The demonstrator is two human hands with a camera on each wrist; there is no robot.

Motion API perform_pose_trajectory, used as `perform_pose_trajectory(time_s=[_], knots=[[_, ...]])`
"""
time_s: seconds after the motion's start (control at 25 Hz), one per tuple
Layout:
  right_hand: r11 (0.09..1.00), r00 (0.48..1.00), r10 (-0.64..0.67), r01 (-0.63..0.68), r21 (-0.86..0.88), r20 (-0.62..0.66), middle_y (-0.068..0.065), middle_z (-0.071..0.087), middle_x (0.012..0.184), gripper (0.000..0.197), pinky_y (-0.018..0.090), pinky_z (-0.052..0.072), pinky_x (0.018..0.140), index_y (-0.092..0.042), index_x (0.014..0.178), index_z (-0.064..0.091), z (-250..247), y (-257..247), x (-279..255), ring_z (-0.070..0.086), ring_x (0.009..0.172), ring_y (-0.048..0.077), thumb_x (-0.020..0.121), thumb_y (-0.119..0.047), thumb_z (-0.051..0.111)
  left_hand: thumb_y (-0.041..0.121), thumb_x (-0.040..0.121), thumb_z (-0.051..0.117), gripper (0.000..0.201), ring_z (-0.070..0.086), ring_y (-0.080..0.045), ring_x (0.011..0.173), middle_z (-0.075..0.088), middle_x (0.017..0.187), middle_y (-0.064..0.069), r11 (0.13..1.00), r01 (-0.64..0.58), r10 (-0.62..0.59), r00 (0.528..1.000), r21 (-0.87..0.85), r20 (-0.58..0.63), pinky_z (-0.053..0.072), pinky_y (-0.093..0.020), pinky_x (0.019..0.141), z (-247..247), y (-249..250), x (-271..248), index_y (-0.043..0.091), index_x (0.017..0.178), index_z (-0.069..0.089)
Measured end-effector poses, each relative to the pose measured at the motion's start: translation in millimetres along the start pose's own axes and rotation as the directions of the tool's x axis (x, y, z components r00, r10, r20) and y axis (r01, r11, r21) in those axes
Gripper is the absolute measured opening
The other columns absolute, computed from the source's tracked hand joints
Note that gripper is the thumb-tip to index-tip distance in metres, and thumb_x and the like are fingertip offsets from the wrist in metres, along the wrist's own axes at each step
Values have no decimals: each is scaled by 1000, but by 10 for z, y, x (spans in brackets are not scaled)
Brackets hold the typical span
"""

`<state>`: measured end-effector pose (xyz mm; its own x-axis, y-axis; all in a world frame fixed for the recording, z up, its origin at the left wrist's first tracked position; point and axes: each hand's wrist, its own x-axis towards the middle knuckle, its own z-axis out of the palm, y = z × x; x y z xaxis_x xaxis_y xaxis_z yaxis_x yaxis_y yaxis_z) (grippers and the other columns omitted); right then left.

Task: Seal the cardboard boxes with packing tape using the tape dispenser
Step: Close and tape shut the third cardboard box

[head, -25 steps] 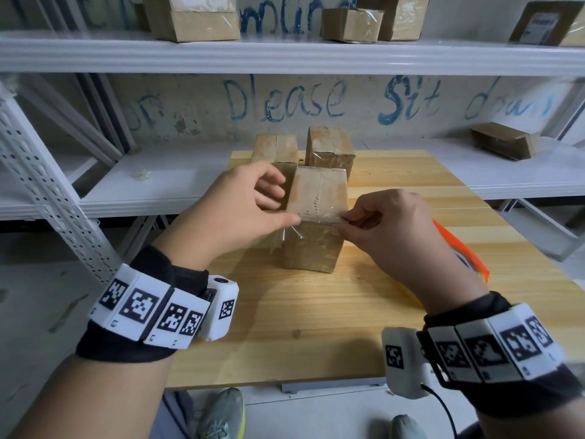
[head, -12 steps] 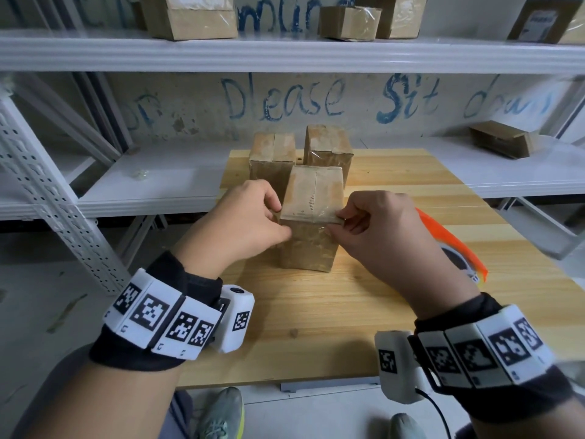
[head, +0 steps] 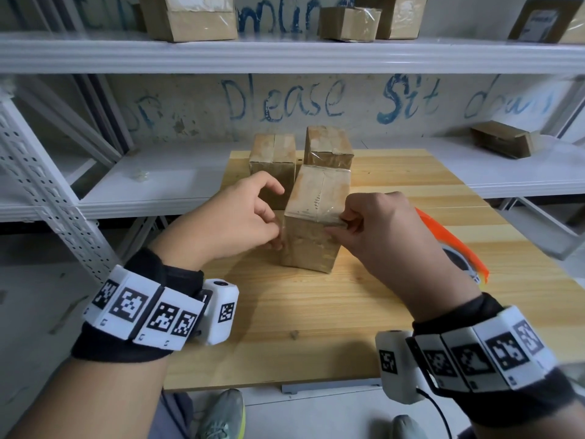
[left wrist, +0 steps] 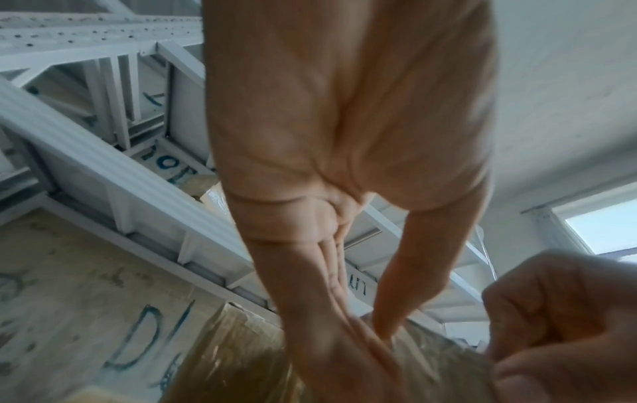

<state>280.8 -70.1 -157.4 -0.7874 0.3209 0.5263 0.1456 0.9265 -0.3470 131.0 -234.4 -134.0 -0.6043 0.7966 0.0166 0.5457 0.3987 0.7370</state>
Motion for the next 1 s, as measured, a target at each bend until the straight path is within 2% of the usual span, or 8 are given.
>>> perform_pose_trajectory(time_s=[0.12, 0.16, 0.24, 0.32, 0.36, 0.56, 0.76, 1.0], knots=[[999, 1000, -25, 26, -31, 18, 0, 55, 64, 31, 32, 45, 54, -17, 69, 51, -1, -24, -2, 53, 59, 19, 82, -27, 77, 20, 82, 80, 57, 71, -4, 81, 70, 101, 18, 957, -97, 136, 982, 274, -130, 60, -43, 81, 0, -52, 32, 50, 124, 54], [999, 1000, -24, 25, -22, 17, -1, 55, 63, 31, 32, 44, 54, -17, 69, 51, 1, -24, -2, 53, 59, 19, 81, -27, 78, 18, 82, 81, 59, 69, -2, 91, 67, 113, 20, 948, -130, 175, 975, 289, -136, 59, -41, 85, 5, -53, 47, 52, 125, 58], [999, 1000, -15, 14, 33, 16, -1, 57, 63, 31, 33, 48, 55, -15, 69, 54, -8, -12, -8, 56, 60, 19, 77, -27, 82, 17, 83, 80, 54, 59, -5, 120, 58, 135, 24, 942, -168, 206, 973, 291, -106, 52, -42, 101, 20, -87, 96, 47, 125, 65], [996, 1000, -18, 16, 90, 21, 1, 60, 64, 27, 38, 52, 58, -10, 71, 60, -16, 8, -15, 59, 62, 20, 75, -25, 83, 22, 83, 81, 52, 44, -12, 141, 49, 145, 27, 954, -154, 170, 985, 257, -40, 40, -46, 115, 33, -109, 122, 39, 129, 65], [995, 999, -23, 20, 97, 26, 1, 61, 64, 24, 39, 53, 60, -8, 72, 62, -17, 16, -15, 60, 63, 20, 75, -21, 81, 24, 82, 82, 52, 41, -11, 143, 48, 146, 26, 959, -151, 160, 987, 239, -21, 36, -46, 118, 42, -115, 129, 35, 130, 65], [1000, 1000, 1, -1, 26, -8, 6, 61, 60, 26, 39, 51, 54, -6, 61, 59, 12, 37, 20, 59, 59, 25, 76, -17, 79, 24, 86, 78, 41, 48, -9, 136, 59, 140, 7, 923, -175, 224, 968, 342, -110, 36, -40, 118, 111, -3, 119, 21, 125, 68], [999, 1000, -27, 27, -36, 14, 6, 55, 55, 29, 40, 48, 49, -4, 58, 60, 25, 3, 29, 53, 52, 25, 81, -15, 74, 21, 84, 80, 42, 56, -8, 129, 64, 136, -2, 906, -202, 256, 962, 373, -101, 42, -36, 114, 123, 18, 130, 14, 124, 69], [999, 999, -46, 46, -13, 13, 6, 49, 51, 36, 39, 43, 46, -3, 56, 54, 20, 9, 17, 47, 47, 24, 89, -14, 66, 21, 87, 77, 34, 60, -4, 123, 63, 136, -2, 902, -218, 253, 966, 372, -47, 44, -34, 112, 74, 29, 115, 15, 120, 71]])
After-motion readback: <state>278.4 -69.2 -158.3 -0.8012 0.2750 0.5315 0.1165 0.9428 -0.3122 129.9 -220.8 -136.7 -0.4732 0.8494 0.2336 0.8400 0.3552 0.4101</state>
